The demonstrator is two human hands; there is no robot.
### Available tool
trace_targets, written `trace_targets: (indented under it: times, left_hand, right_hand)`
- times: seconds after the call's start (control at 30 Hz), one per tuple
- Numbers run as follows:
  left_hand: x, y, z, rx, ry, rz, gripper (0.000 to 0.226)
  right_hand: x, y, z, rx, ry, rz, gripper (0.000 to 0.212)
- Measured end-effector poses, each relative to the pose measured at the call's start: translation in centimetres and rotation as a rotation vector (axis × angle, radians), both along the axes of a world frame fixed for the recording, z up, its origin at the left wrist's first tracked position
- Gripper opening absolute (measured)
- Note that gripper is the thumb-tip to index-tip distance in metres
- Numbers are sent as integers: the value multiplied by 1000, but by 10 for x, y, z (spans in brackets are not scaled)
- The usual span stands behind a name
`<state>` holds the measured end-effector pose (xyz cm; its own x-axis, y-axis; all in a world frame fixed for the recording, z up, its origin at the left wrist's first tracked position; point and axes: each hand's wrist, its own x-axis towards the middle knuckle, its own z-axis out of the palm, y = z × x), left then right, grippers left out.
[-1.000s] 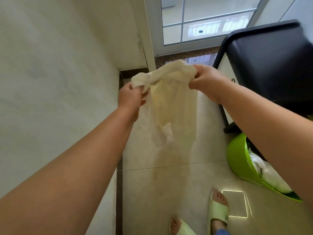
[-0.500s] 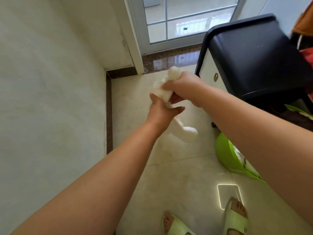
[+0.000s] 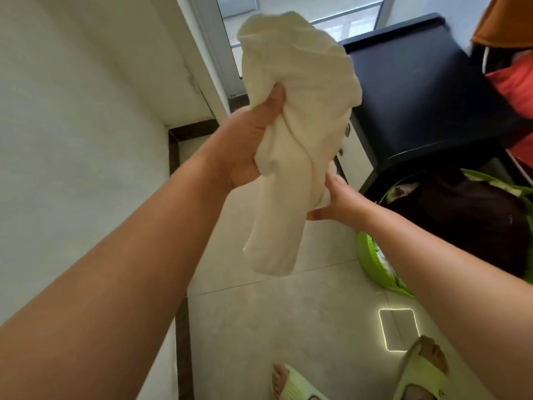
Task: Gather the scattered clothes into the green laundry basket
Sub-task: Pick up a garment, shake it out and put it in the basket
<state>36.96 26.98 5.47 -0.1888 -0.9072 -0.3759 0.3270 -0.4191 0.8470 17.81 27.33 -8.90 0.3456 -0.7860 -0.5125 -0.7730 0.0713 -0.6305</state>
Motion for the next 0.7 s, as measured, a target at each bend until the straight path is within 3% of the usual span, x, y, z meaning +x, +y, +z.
trace_targets:
  times: [0.07,0.13,0.2,0.27,0.3,0.37,0.4,0.47,0.53,0.6,0.67,0.7]
  left_hand:
    - [-13,-7,11,-1,58,-92,44]
    - [-30,-13,20,4,101,-146,40]
    - [-43,-21,24,4,137,-167,39]
    - [-63,-28,25,7,144,-164,40]
    - [-73,-31,26,6,137,-152,41]
    - [-94,-40,25,-16,146,-109,43]
    - [-98,-45,22,-20,130,-51,44]
    - [-114,-61,8,11,119,45,47]
    - [-128,-71,-8,97,-113,146,57]
    - [-155,-65,-25,177,-540,162,69]
    - [-176,-55,-48,60,-953,45,72]
    - [-194,-50,-57,-17,-962,-84,58]
  right_hand:
    - [-1,8,-3,25,-87,39,107]
    - [-11,17,-6,-7,-167,-113,101]
    - [-21,16,-7,-44,-233,-384,112]
    - [-39,8,-2,-38,-240,-303,120]
    - [-46,5,0,-16,-225,-158,110]
    - [-57,6,9,97,-201,30,69]
    - [-59,10,10,160,-222,30,51]
    - [-80,19,17,265,-333,-71,37]
    - [-106,27,26,316,-440,-219,35]
    - [-139,30,39,297,-520,-303,37]
    - [-162,27,54,252,-610,-310,37]
    - [-177,25,62,224,-646,-298,35]
